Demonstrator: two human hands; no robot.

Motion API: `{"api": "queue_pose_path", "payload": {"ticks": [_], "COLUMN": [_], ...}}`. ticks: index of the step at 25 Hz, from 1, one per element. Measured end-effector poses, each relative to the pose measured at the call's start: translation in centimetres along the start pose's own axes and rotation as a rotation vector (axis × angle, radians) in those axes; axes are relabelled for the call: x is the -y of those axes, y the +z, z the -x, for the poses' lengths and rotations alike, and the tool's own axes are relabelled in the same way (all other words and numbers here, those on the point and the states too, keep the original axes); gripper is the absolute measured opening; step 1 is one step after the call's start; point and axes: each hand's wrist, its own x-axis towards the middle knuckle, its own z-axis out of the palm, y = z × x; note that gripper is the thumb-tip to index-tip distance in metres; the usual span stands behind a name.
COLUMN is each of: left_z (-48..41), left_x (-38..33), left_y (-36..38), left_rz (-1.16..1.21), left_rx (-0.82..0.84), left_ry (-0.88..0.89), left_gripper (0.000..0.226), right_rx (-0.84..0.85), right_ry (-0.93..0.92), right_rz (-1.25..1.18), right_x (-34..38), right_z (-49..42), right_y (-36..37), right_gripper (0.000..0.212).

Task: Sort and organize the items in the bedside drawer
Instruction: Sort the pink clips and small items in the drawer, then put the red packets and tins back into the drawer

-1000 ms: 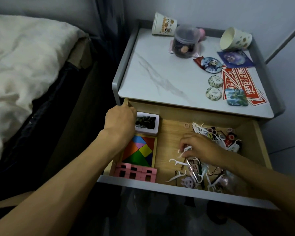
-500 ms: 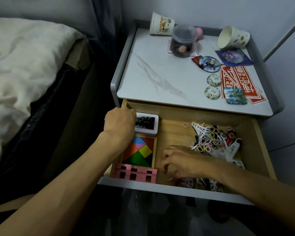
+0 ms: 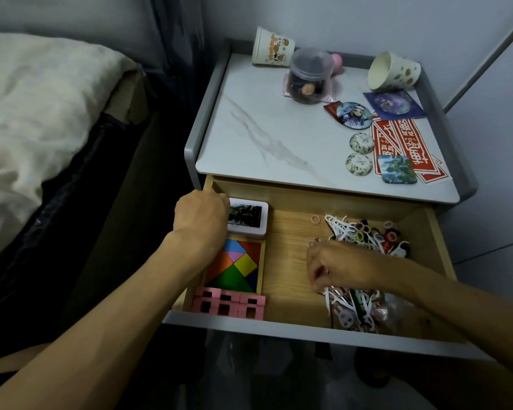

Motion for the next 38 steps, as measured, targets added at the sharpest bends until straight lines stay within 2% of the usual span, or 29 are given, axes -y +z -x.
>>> {"api": "queue_pose_path", "payload": {"ticks": [2, 4, 7, 11, 15, 19, 22, 24, 26, 28, 30, 33, 35, 38], "left_z": [-0.1, -0.1, -0.1, 0.1, 0.3, 0.3, 0.8, 1.0, 0.6, -0.6, -2.7, -6.5, -8.6, -11.6], "left_x": [0.0, 0.0, 0.1, 0.0, -0.1, 0.3, 0.2, -0.3, -0.8, -1.4, -2.4, -4.6, -6.1, -7.4], "left_y": [0.0, 0.0, -0.1, -0.4, -0.5, -0.7, -1.8, -2.9, -4.6, -6.7, -8.9, -11.1, -11.6, -10.8], "left_rz": [-0.004, -0.012, -0.016, -0.009, 0.015, 0.017, -0.023, 0.110, 0.406, 0.710, 0.886, 0.999, 0.993, 1.064], "left_rx": [0.002, 0.007, 0.005, 0.024, 0.033, 0.043, -0.014, -0.095, -0.143, -0.151, -0.156, -0.132, -0.050, 0.092], "left_ry": [0.004, 0.007, 0.015, 0.013, -0.003, -0.035, -0.047, -0.045, -0.002, 0.053, 0.107, 0.143, 0.144, 0.128], "left_gripper": [0.023, 0.024, 0.024, 0.023, 0.020, 0.019, 0.016, 0.017, 0.021, 0.023, 0.023, 0.028, 0.035, 0.038], "right_rx": [-0.277, -0.429, -0.412, -0.540, -0.558, -0.653, -0.705, -0.733, -0.769, -0.846, -0.953, -0.962, -0.941, -0.867], "right_ry": [0.045, 0.167, 0.239, 0.152, 0.142, 0.116, 0.052, 0.031, 0.059, 0.157, 0.306, 0.502, 0.528, 0.627], "right_rz": [0.130, 0.300, 0.409, 0.489, 0.412, 0.343, 0.301, 0.266, 0.173, 0.067, -0.027, -0.212, -0.244, -0.257], "right_x": [-0.7, -1.4, -2.2, -4.0, -4.9, -2.1, -0.2, 0.5, 0.5, -0.8, -3.7, -8.9, -11.8, -15.5], "right_z": [-1.6, -3.4, -4.4, -2.4, -0.8, -0.6, 0.8, 2.6, 4.7, 6.0, 6.0, 4.6, 3.3, 0.9], "right_y": [-0.6, -0.9, 0.4, 1.9, 1.6, -0.3, -2.7, -4.2, -6.1, -8.6, -11.4, -15.4, -17.3, -19.0], "right_gripper": [0.026, 0.041, 0.046, 0.012, 0.009, 0.009, 0.012, 0.013, 0.012, 0.010, 0.015, 0.039, 0.050, 0.080]}}
